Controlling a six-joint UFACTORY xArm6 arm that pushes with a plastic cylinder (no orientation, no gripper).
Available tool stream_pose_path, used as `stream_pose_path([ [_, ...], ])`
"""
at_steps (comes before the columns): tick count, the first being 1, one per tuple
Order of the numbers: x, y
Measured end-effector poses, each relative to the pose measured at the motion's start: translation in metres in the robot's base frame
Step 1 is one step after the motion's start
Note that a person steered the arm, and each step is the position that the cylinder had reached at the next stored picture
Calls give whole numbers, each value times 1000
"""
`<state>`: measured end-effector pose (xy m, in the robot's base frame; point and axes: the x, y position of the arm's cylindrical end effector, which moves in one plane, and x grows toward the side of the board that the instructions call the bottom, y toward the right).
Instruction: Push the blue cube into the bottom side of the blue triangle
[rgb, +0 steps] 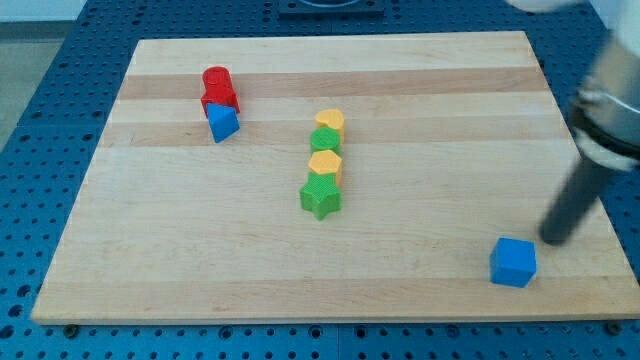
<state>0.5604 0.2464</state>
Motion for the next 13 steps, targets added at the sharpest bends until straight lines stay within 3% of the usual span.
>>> stream_pose_path([
  [1,55,3],
  [2,58,-39],
  [4,52,-42],
  [6,12,-19],
  [12,26,-314],
  [13,16,-335],
])
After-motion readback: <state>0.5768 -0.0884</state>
